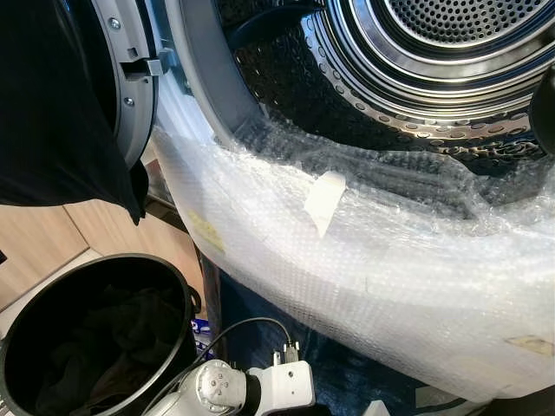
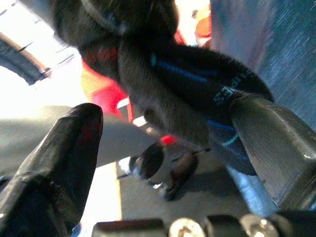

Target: Clothes washing

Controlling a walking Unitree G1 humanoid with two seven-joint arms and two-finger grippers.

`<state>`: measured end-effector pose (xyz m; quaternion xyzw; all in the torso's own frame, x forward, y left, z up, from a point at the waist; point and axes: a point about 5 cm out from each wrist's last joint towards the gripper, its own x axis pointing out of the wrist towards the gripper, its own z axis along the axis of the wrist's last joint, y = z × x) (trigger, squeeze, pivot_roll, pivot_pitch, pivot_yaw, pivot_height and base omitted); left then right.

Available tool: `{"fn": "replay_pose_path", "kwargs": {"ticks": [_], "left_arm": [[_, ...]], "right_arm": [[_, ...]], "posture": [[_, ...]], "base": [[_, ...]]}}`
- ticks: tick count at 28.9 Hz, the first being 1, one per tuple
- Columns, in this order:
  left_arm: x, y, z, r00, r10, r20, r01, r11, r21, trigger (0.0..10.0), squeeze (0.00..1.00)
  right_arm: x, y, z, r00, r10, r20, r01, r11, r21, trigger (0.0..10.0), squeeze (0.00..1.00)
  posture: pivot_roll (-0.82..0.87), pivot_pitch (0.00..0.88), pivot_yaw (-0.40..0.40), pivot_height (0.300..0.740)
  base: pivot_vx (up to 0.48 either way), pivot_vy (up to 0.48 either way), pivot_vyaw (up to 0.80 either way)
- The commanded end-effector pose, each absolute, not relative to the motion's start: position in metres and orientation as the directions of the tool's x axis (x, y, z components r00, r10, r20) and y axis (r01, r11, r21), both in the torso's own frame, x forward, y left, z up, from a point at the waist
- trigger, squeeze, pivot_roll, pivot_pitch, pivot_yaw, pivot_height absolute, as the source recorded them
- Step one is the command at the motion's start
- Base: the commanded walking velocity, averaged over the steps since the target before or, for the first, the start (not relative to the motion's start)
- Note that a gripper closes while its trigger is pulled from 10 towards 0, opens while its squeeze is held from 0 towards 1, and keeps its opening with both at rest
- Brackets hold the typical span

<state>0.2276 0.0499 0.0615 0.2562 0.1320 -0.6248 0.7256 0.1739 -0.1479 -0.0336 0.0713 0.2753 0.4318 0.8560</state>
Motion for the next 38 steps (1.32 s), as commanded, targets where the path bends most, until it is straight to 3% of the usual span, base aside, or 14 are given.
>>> {"fn": "replay_pose_path", "kwargs": {"ticks": [1,7,13,22,29,33,37,38], "left_arm": [[0.229,0.05,0.062,0.194,-0.845,-0.499,0.973,0.1,0.21,10.0,0.0],[0.232,0.046,0.064,0.221,-0.855,-0.469,0.969,0.141,0.201,10.0,0.0],[0.231,0.047,0.062,0.23,-0.854,-0.468,0.969,0.153,0.196,10.0,0.0],[0.234,0.047,0.063,0.257,-0.853,-0.454,0.963,0.184,0.2,10.0,0.0],[0.235,0.043,0.064,0.258,-0.86,-0.441,0.964,0.197,0.179,10.0,0.0],[0.237,0.043,0.065,0.275,-0.859,-0.431,0.96,0.218,0.178,10.0,0.0],[0.237,0.043,0.065,0.279,-0.859,-0.43,0.959,0.222,0.179,10.0,0.0],[0.237,0.043,0.065,0.283,-0.859,-0.426,0.957,0.228,0.177,10.0,0.0]], "right_arm": [[0.174,-0.149,-0.036,0.499,0.759,-0.419,-0.684,0.642,0.347,10.0,0.0],[0.179,-0.146,-0.035,0.551,0.727,-0.41,-0.657,0.681,0.323,10.0,0.0],[0.171,-0.141,-0.033,0.502,0.785,-0.363,-0.699,0.616,0.365,10.0,0.0],[0.174,-0.144,-0.027,0.56,0.757,-0.335,-0.687,0.651,0.323,10.0,0.0],[0.178,-0.145,-0.023,0.615,0.712,-0.339,-0.684,0.695,0.22,10.0,0.0],[0.174,-0.146,-0.025,0.575,0.719,-0.391,-0.735,0.664,0.14,10.0,0.0],[0.178,-0.146,-0.021,0.597,0.713,-0.367,-0.729,0.673,0.122,10.0,0.0],[0.177,-0.145,-0.022,0.566,0.718,-0.405,-0.772,0.634,0.045,10.0,0.0]], "posture": [[0.02,0.053,-0.003,0.74],[0.02,0.038,-0.004,0.74],[0.01,0.03,-0.002,0.74],[0.01,0.06,-0.007,0.74],[-0.01,0.084,-0.008,0.74],[-0.01,0.089,-0.011,0.74],[-0.01,0.09,-0.014,0.74],[-0.01,0.091,-0.016,0.74]], "base": [[0.0,0.0,0.0],[0.0,0.0,0.0],[0.0,0.0,0.0],[0.0,0.0,0.0],[0.0,0.0,0.0],[0.0,0.0,0.0],[0.0,0.0,0.0],[0.0,0.0,0.0]]}}
